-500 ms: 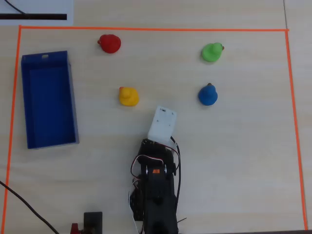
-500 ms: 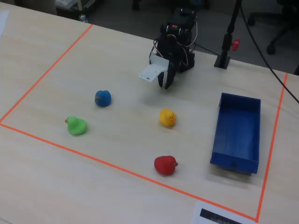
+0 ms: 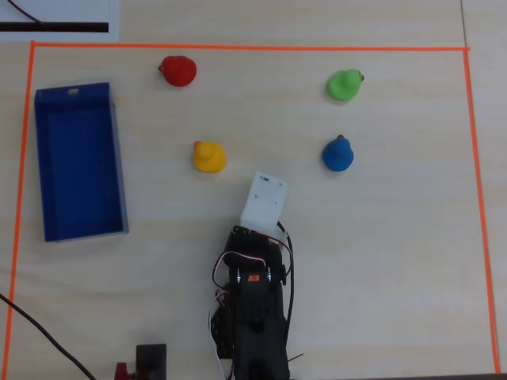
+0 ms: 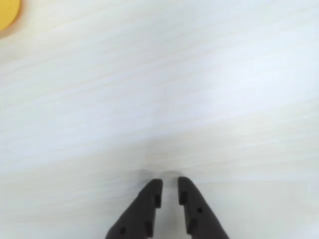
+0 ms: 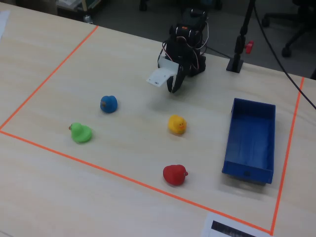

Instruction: Grasp yellow duck and put it into box.

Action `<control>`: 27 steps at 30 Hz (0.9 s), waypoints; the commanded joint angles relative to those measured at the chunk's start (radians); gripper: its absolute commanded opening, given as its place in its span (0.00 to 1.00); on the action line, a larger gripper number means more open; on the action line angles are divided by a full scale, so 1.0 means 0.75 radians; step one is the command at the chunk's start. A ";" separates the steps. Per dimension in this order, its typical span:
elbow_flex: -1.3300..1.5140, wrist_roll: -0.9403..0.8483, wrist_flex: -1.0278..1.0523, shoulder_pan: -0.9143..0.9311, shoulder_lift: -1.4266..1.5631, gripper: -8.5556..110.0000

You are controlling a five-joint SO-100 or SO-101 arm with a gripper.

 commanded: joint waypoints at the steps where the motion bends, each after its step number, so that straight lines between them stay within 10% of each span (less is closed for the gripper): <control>1: -0.008 -0.008 0.035 0.004 0.000 0.07; 7: -0.008 -0.012 0.035 0.004 0.000 0.07; 12: -0.104 -0.078 0.020 0.065 -0.121 0.44; 27: -1.215 0.217 -0.395 -0.297 -1.579 0.52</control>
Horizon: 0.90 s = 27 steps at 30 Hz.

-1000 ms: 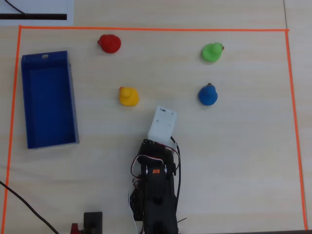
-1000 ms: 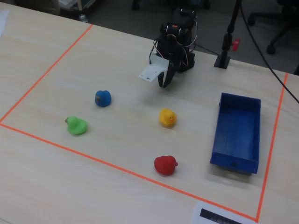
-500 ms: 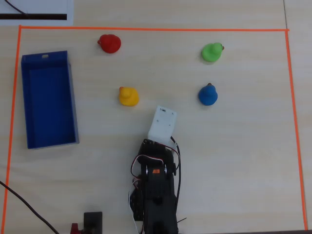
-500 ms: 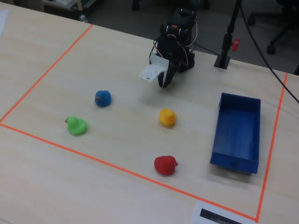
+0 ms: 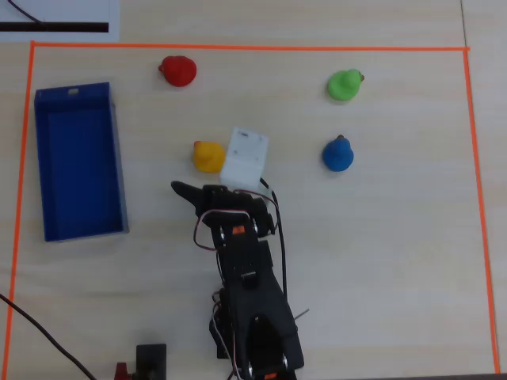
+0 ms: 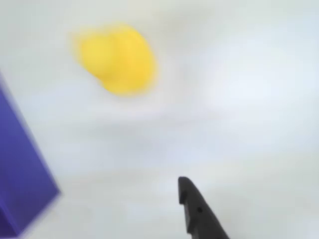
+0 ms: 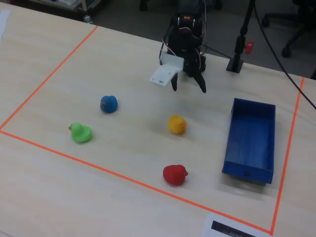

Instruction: Grasp yellow duck and put it into box.

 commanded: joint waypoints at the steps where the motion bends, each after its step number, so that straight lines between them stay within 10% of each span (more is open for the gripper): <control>1: -0.266 0.047 -0.160 -0.045 -0.423 0.52; 27: 0.061 -0.110 -0.890 0.082 -0.738 0.50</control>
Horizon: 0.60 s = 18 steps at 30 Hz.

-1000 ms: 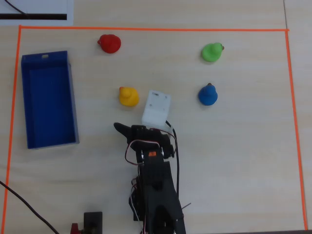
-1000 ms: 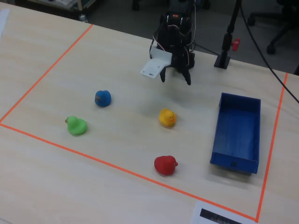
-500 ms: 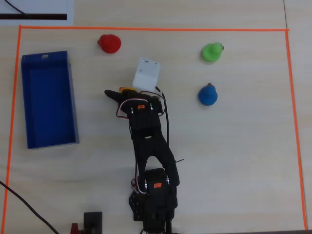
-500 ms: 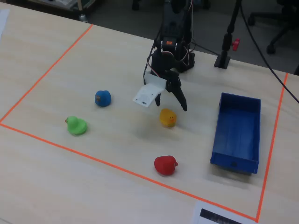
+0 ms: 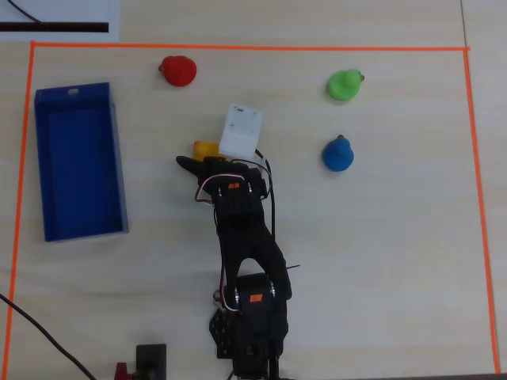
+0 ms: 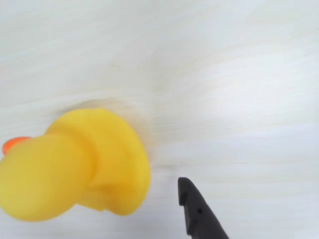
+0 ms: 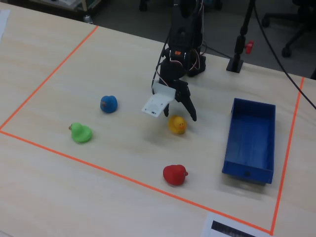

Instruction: Grasp yellow duck and put it into box.

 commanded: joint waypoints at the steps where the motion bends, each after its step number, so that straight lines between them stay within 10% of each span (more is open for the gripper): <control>1: 0.037 0.039 -0.182 -0.022 -0.004 0.50; 9: 0.043 0.072 -0.315 -0.051 -0.053 0.46; 14: 0.127 0.072 -0.421 -0.063 -0.063 0.07; 18: 0.153 0.108 -0.425 -0.045 -0.041 0.07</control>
